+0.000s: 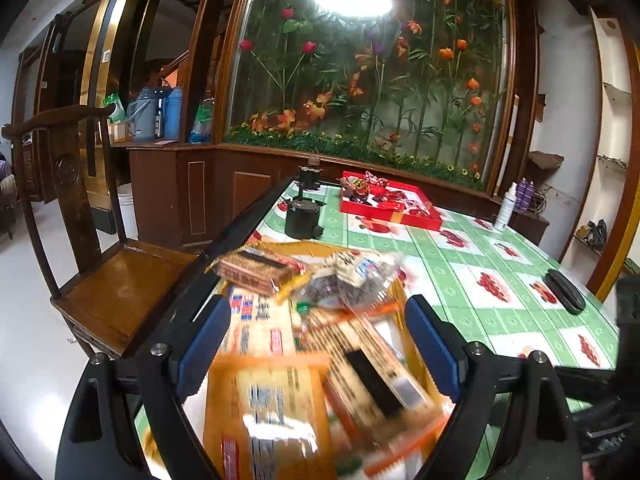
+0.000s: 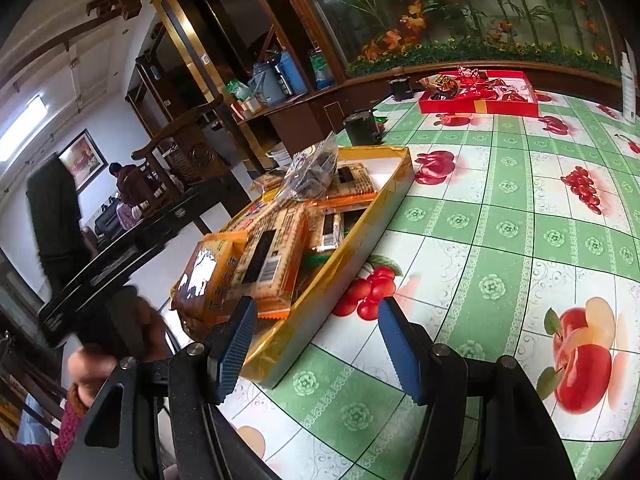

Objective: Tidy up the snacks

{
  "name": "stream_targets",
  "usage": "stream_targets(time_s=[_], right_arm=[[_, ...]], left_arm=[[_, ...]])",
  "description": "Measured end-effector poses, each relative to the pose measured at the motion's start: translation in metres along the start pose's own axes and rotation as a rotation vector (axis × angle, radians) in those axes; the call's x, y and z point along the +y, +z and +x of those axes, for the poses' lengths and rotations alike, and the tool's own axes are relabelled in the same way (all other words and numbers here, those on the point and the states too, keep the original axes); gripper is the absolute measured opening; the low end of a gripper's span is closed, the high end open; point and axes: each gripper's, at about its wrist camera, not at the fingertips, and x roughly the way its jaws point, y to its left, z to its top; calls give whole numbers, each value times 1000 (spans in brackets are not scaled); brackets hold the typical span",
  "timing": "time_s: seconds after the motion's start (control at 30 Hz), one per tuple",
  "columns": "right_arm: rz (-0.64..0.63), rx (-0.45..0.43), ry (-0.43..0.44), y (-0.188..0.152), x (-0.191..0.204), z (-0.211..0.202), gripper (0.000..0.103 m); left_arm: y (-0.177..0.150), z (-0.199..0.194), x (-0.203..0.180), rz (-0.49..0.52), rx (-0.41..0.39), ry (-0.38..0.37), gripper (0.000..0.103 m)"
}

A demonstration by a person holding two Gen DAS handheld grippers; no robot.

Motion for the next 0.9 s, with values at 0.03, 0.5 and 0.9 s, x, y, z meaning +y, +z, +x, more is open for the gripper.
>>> stream_targets(time_s=[0.03,0.5,0.9], right_arm=[[-2,1,-4,-1,1,0,67],[26,-61,-87,-48,23,-21,82],[-3,-156,-166,-91,64,-68,85]], left_arm=[[-4,-8,-3,8,-3,5,88],[-55,-97,-21,-24,-32,98,99],[-92,-132,-21,-56,42,180,103]])
